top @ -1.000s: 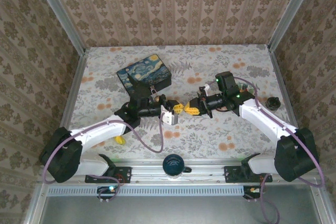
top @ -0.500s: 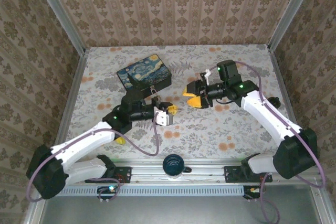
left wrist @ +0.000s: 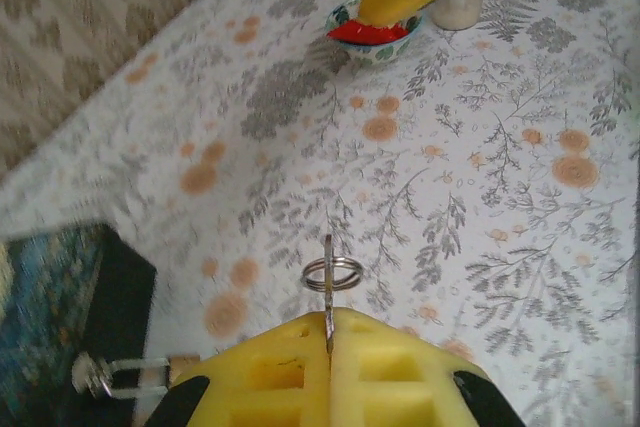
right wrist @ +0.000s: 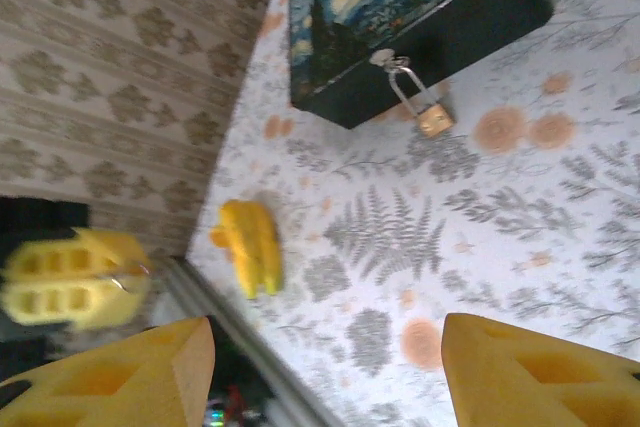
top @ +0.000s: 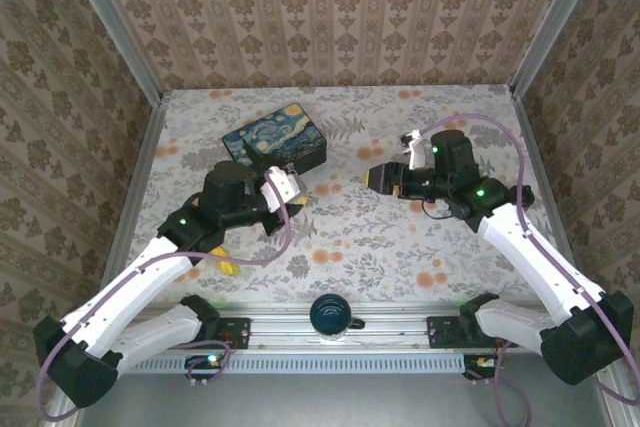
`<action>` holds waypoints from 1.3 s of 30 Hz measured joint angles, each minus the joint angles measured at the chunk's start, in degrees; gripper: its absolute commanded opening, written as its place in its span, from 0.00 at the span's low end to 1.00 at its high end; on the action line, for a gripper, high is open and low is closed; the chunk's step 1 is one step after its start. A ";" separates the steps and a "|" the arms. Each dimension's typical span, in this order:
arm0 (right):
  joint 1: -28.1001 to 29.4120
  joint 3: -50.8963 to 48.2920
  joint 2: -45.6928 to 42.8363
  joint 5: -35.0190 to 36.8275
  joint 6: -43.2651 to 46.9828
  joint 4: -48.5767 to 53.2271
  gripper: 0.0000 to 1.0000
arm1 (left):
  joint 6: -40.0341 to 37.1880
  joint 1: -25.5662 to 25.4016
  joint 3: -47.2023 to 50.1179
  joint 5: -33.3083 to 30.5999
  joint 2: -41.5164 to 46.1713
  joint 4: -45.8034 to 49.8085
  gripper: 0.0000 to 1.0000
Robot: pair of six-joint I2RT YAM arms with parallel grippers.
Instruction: Unlock a padlock with a key
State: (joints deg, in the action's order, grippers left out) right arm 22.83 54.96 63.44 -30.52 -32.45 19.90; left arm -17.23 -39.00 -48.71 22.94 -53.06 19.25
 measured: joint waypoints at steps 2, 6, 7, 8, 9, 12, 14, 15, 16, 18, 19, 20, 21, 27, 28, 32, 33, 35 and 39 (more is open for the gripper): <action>3.82 -0.15 0.07 3.61 3.54 -0.63 0.62 | 3.08 2.71 -0.13 1.90 -0.02 2.32 0.00; 9.40 -0.07 0.98 6.16 8.59 -3.26 0.59 | 7.26 7.06 -0.13 6.27 -0.02 5.35 0.00; 10.08 -0.04 1.62 6.21 9.57 -3.98 0.58 | 8.00 7.58 -0.13 7.32 -0.04 5.75 0.00; 10.60 -0.04 2.40 6.14 10.47 -4.74 0.57 | 8.59 7.67 -0.13 8.28 -0.09 6.10 0.00; 10.99 -0.04 3.04 6.10 11.13 -5.29 0.57 | 8.92 7.67 -0.13 9.33 -0.11 6.47 0.00; 12.33 0.39 5.44 5.35 13.49 -6.54 0.55 | 9.77 7.65 -0.13 12.76 -0.26 7.58 0.00; 13.64 1.55 6.99 4.70 15.30 -6.45 0.53 | 10.01 7.65 -0.13 14.97 -0.46 8.00 0.00; 14.32 2.27 7.65 4.35 15.96 -6.43 0.52 | 10.01 7.65 -0.13 15.87 -0.57 8.13 0.00; 15.10 3.23 8.39 3.74 16.96 -6.49 0.51 | 10.03 7.65 -0.13 16.81 -0.63 8.28 0.00; 16.31 4.81 9.38 2.51 18.34 -6.54 0.49 | 10.03 7.65 -0.13 18.36 -0.85 8.50 0.00; 16.83 5.55 9.75 1.73 18.99 -6.58 0.48 | 10.03 7.65 -0.13 19.10 -0.98 8.61 0.00; 17.22 6.05 9.97 1.22 19.50 -6.69 0.47 | 10.01 7.65 -0.13 19.58 -1.09 8.70 0.00; 17.55 6.29 10.03 0.63 20.00 -6.97 0.45 | 10.01 7.65 -0.13 20.06 -1.16 8.70 0.00; 18.58 6.51 10.10 -3.02 22.47 -8.20 0.34 | 9.99 7.65 -0.13 22.93 -1.60 8.68 0.00; 18.67 6.51 10.16 -3.52 22.80 -8.20 0.34 | 9.99 7.65 -0.13 23.39 -1.62 8.68 0.00; 19.34 6.84 11.10 -5.33 23.78 -8.13 0.32 | 9.97 7.65 -0.13 25.11 -1.62 8.63 0.00; 19.45 6.99 11.39 -5.64 23.98 -8.15 0.32 | 9.97 7.65 -0.13 25.57 -1.62 8.61 0.00; 19.54 7.17 11.72 -5.99 24.44 -8.17 0.32 | 9.97 7.65 -0.13 26.38 -1.62 8.50 0.00; 19.58 7.23 12.02 -6.21 24.87 -8.17 0.32 | 9.99 7.65 -0.11 27.69 -1.60 7.96 0.00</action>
State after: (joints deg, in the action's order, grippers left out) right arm 42.41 62.19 75.46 -36.73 -7.57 11.73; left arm -7.25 -31.35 -48.82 50.63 -54.65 27.20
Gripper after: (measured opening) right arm 0.319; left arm 0.046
